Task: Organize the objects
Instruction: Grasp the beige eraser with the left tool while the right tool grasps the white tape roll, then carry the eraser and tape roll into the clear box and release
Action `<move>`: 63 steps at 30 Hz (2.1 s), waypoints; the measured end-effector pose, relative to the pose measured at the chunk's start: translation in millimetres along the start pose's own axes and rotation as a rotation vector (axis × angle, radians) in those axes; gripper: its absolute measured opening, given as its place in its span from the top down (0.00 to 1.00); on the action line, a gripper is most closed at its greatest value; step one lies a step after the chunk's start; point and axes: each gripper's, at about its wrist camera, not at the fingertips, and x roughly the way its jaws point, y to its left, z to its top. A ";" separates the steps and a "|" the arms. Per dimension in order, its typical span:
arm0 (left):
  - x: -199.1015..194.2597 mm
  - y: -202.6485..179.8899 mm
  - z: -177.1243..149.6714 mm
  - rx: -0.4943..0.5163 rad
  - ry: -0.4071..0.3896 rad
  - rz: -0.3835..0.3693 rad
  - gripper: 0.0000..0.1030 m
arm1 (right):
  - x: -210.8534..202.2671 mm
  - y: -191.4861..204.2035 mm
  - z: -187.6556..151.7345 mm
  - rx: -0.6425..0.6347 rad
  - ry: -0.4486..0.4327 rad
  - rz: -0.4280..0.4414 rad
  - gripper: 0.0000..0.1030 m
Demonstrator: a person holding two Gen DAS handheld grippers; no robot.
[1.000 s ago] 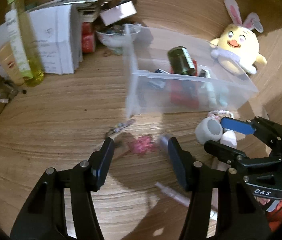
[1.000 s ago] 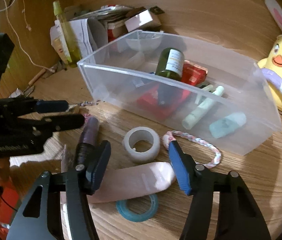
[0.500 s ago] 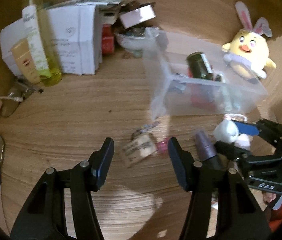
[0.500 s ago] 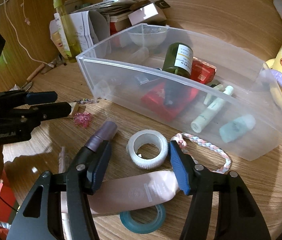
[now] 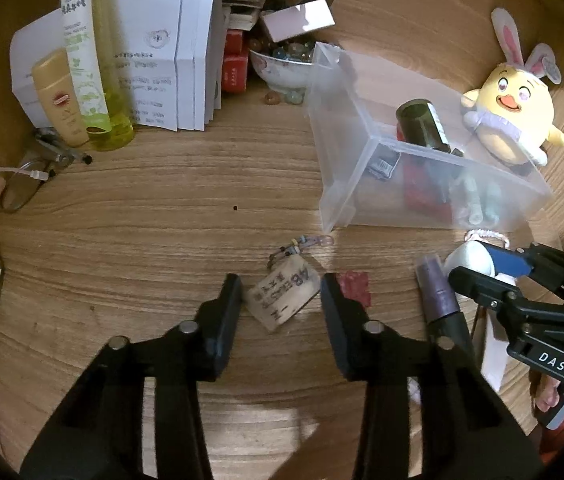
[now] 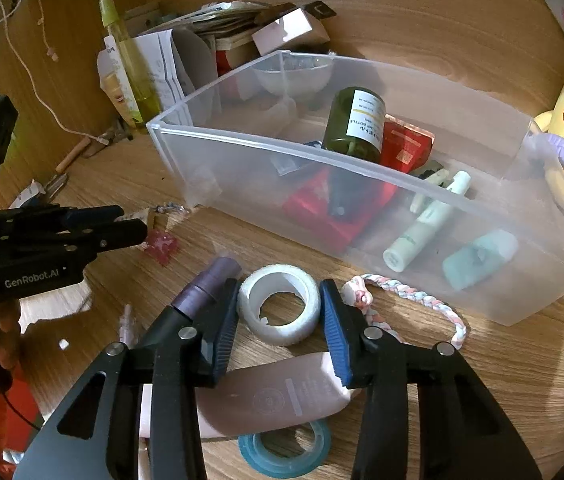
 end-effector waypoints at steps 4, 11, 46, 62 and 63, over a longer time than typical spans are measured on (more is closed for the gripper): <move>-7.9 3.6 1.3 -0.016 -0.005 -0.016 0.82 | -7.2 1.8 2.6 -0.004 -0.020 0.007 0.64; -20.0 7.1 -1.8 -0.023 -0.021 -0.029 0.82 | -22.4 3.5 3.1 -0.017 -0.064 0.003 0.64; -37.4 -30.8 17.5 0.085 -0.113 -0.001 0.77 | -84.9 -56.1 25.9 0.091 -0.253 -0.053 0.64; -33.1 -70.3 66.5 0.095 -0.189 -0.087 0.77 | -75.4 -86.1 45.4 0.105 -0.264 -0.160 0.64; -30.9 -71.3 68.8 0.094 -0.189 -0.086 0.77 | -73.2 -87.4 45.3 0.107 -0.260 -0.160 0.64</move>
